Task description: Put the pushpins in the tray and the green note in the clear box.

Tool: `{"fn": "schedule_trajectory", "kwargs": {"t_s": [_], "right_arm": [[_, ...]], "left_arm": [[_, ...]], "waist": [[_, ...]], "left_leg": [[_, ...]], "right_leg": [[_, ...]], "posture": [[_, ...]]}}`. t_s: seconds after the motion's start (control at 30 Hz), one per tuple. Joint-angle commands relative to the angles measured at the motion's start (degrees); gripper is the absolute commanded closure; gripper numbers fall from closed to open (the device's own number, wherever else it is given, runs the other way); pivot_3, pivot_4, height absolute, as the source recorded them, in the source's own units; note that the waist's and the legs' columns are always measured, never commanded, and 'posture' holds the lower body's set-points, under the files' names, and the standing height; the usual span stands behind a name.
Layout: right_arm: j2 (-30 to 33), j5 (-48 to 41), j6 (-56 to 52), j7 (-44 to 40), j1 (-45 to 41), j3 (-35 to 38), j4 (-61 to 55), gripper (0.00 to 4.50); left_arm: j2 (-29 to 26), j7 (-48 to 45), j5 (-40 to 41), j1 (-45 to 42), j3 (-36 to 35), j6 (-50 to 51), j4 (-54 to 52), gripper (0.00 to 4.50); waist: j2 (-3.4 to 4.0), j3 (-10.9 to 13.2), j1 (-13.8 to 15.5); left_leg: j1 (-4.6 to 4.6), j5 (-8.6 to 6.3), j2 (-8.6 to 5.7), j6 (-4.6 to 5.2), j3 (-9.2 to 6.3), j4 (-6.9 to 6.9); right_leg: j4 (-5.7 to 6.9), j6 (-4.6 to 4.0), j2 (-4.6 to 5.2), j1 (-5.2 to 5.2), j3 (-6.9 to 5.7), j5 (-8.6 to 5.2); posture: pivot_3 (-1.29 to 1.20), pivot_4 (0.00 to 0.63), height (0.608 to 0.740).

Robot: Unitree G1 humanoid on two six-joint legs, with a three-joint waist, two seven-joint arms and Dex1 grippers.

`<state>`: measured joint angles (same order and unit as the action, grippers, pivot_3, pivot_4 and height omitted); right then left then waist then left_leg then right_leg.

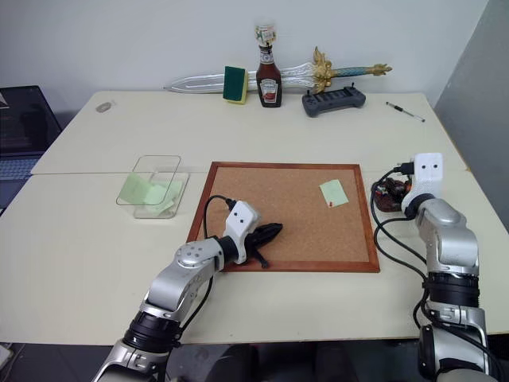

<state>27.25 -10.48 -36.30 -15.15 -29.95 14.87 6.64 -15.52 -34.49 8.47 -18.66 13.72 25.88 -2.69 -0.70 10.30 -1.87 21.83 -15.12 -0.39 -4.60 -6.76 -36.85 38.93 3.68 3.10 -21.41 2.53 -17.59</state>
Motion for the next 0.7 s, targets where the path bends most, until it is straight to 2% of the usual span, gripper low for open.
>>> {"fn": "schedule_trajectory", "kwargs": {"t_s": [0.03,0.23,0.47,0.7], "right_arm": [[2.4,-2.1,3.0,-4.8,0.1,0.2,-4.2,1.65],[4.3,-5.2,2.6,-17.7,7.1,-8.9,-13.1,1.65],[1.6,-3.1,4.4,-18.3,8.1,-15.4,-12.6,1.65],[-1.2,-1.0,6.8,-17.2,5.4,-17.5,-7.9,1.65]], "left_arm": [[-0.1,-0.8,-0.8,1.4,2.1,1.8,1.7,4.5],[0.0,-0.7,-0.8,1.5,2.2,1.7,1.8,4.5],[0.2,-0.6,-0.8,1.4,2.2,1.7,1.9,4.5],[0.4,-0.5,-0.8,1.2,2.2,1.8,2.1,4.5]], "waist": [[0.0,0.0,0.0],[-0.01,0.0,0.0],[-0.01,0.0,0.0],[-0.01,0.0,0.0]], "left_leg": [[0.0,0.0,0.0,0.0,0.01,0.0],[0.0,0.0,0.01,0.0,-0.02,0.01],[-0.01,0.0,0.0,0.0,-0.04,-0.04],[0.0,0.0,-0.01,0.0,-0.05,-0.03]], "right_leg": [[0.0,0.0,0.0,0.0,0.0,0.0],[-0.02,0.0,0.0,0.01,-0.03,0.0],[-0.03,0.02,0.0,0.04,-0.03,0.0],[-0.03,0.02,0.0,0.03,-0.04,0.0]], "posture": [[0.0,0.15,0.74],[0.0,0.15,0.74],[0.0,0.15,0.74],[0.0,0.15,0.74]]}}
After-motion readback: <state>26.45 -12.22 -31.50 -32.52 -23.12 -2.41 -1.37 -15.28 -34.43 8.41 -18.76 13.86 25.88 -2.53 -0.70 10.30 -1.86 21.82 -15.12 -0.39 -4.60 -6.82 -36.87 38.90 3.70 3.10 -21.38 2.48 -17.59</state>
